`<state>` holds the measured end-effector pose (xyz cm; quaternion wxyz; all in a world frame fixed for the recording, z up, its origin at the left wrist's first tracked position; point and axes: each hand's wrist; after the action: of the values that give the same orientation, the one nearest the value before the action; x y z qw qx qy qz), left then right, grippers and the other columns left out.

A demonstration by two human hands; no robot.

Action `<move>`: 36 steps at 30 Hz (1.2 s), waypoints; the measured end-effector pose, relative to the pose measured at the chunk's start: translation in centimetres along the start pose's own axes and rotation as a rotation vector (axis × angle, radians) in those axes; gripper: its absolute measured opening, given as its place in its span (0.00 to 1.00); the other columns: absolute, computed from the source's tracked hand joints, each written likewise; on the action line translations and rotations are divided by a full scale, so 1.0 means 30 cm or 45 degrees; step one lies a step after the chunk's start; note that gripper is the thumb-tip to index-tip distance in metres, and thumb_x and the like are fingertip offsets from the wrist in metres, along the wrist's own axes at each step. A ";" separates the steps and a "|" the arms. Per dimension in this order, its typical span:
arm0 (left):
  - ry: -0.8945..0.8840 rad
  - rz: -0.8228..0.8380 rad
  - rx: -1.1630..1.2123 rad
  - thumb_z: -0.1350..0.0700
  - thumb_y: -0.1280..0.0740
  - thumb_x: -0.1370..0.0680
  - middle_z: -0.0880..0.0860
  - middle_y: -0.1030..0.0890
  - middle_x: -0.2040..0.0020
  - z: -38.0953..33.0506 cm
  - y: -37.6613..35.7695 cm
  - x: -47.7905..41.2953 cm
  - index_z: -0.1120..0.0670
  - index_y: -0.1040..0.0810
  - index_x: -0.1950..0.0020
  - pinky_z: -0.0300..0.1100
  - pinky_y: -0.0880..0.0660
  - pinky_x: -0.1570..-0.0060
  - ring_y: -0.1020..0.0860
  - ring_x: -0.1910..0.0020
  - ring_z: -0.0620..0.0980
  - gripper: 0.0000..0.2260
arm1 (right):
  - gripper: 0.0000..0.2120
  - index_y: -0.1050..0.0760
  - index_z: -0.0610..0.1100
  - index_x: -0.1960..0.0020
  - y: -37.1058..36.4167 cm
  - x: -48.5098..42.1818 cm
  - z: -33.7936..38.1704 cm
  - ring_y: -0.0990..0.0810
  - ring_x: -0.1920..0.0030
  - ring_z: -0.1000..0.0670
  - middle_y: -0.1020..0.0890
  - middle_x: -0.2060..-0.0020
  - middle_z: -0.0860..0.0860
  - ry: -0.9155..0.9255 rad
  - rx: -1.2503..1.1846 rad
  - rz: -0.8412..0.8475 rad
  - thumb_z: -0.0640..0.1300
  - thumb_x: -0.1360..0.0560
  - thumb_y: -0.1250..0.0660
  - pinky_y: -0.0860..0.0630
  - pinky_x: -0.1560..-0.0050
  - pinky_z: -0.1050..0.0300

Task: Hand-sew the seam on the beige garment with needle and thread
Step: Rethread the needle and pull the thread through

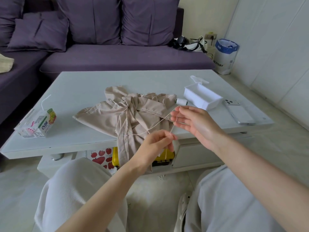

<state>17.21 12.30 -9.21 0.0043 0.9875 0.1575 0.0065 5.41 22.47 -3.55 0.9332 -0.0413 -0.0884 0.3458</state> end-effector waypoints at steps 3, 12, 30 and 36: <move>0.029 -0.007 0.005 0.59 0.40 0.18 0.53 0.26 0.68 0.013 0.016 0.006 0.56 0.22 0.55 0.43 0.31 0.55 0.27 0.69 0.46 0.09 | 0.07 0.24 0.40 0.51 0.022 -0.025 -0.015 0.17 0.57 0.50 0.17 0.58 0.47 -0.052 -0.035 -0.077 0.39 0.20 0.40 0.20 0.55 0.59; 0.166 -0.050 -0.065 0.57 0.40 0.18 0.49 0.38 0.74 0.054 0.091 0.014 0.54 0.18 0.54 0.36 0.43 0.71 0.42 0.73 0.46 0.12 | 0.05 0.24 0.40 0.53 0.090 -0.090 -0.101 0.19 0.60 0.50 0.20 0.61 0.47 -0.241 -0.152 -0.309 0.38 0.21 0.38 0.20 0.56 0.59; 0.347 -0.235 -0.460 0.58 0.39 0.20 0.40 0.31 0.80 0.092 0.191 0.027 0.58 0.20 0.55 0.29 0.38 0.73 0.33 0.76 0.39 0.09 | 0.06 0.25 0.39 0.57 0.169 -0.107 -0.185 0.21 0.60 0.50 0.21 0.62 0.46 -0.290 -0.287 -0.539 0.36 0.22 0.38 0.22 0.58 0.59; 0.203 -0.437 -0.360 0.57 0.36 0.21 0.46 0.35 0.74 0.059 0.220 0.040 0.54 0.20 0.60 0.38 0.41 0.70 0.40 0.74 0.45 0.09 | 0.05 0.26 0.39 0.57 0.193 -0.089 -0.233 0.21 0.61 0.50 0.21 0.62 0.46 -0.353 -0.307 -0.608 0.36 0.22 0.38 0.22 0.63 0.60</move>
<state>20.43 6.38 -10.91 0.1309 0.9321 0.3206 0.1057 1.08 25.01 -11.58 0.9556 -0.0823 -0.2624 0.1059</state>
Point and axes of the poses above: each hand's wrist, its own x-axis away from the middle knuckle, its own y-axis out of the back of the hand, z = x × y
